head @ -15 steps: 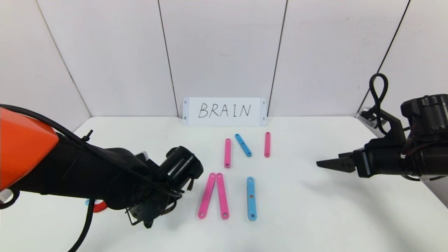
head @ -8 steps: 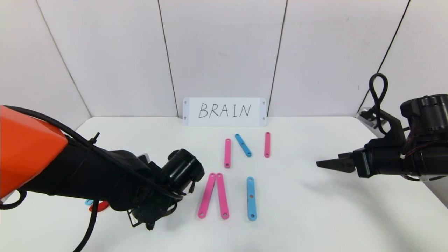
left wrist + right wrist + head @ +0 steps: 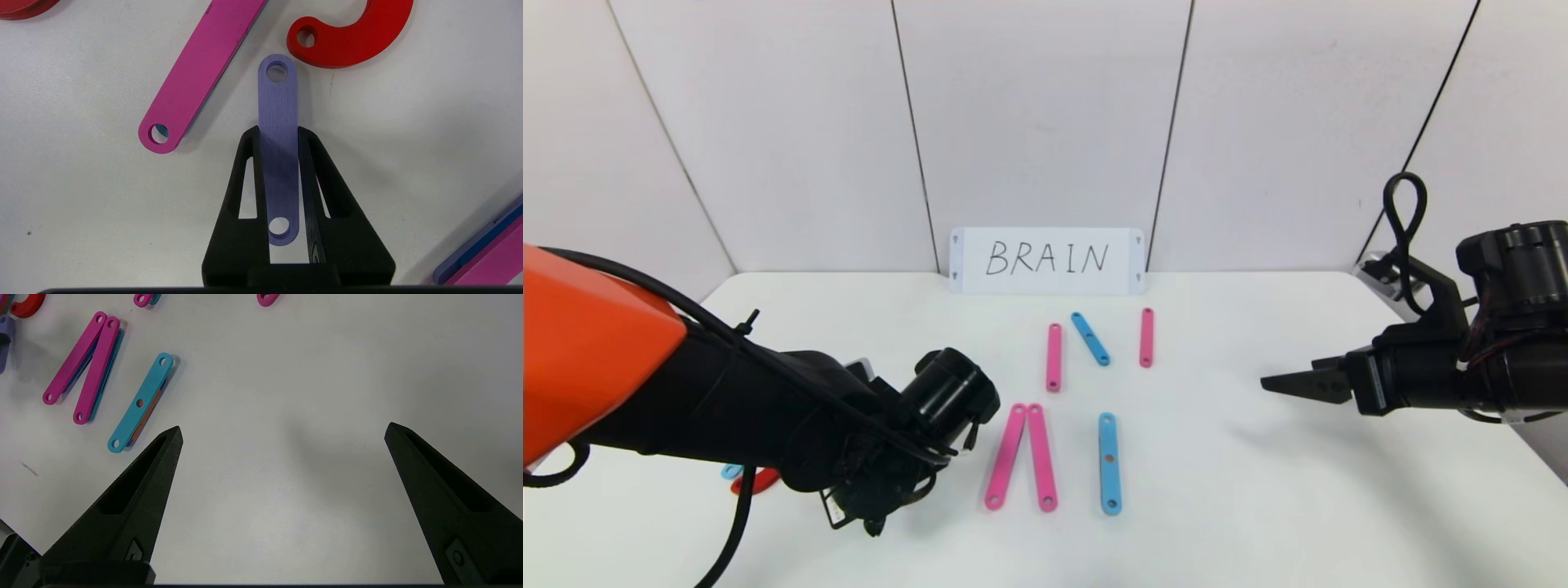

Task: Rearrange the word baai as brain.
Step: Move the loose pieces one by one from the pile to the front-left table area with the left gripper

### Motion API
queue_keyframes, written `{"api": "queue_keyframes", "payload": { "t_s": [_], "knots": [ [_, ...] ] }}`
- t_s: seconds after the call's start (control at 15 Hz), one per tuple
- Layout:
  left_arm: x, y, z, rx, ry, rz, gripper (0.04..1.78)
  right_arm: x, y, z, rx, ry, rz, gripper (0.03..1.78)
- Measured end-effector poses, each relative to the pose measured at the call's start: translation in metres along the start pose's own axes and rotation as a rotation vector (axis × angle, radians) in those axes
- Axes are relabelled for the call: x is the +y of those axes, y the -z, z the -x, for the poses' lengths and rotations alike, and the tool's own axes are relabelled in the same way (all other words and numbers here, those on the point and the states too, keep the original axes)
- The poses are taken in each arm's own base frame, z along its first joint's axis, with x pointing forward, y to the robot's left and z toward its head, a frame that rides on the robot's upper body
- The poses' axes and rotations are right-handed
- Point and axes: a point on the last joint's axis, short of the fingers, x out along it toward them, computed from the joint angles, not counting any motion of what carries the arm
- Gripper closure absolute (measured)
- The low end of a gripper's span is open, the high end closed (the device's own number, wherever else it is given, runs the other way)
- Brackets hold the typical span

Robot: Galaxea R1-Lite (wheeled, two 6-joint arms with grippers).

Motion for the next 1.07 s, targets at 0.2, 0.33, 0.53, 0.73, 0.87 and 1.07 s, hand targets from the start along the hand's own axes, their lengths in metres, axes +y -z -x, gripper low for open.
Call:
{"api": "queue_keyframes", "payload": {
  "t_s": [0.2,0.33,0.53,0.73,0.87,1.07],
  "knots": [
    [-0.0005,-0.0003,0.0001,-0.001,0.002,-0.006,1.54,0.0001,0.0003,-0.0001,0.001,0.0,0.0,0.08],
    [-0.0005,-0.0002,-0.0003,-0.002,-0.001,-0.009,1.51,-0.0001,0.0004,0.0,0.001,0.0,-0.001,0.08],
    [-0.0004,0.0001,-0.0014,-0.001,-0.004,-0.011,1.3,0.0,0.0004,0.0001,0.001,0.0,-0.001,0.08],
    [-0.0008,-0.0004,-0.0023,-0.002,-0.006,-0.011,0.83,0.0001,0.0004,0.0002,0.001,0.0,0.0,0.08],
    [-0.0012,-0.0008,-0.0022,-0.003,-0.005,-0.011,0.5,0.0001,0.0004,0.0002,0.001,0.0,0.0,0.08],
    [-0.0032,-0.0028,0.0007,-0.005,0.009,-0.009,0.17,0.0002,0.0003,0.0003,0.0,0.0,0.0,0.08]
  ]
}}
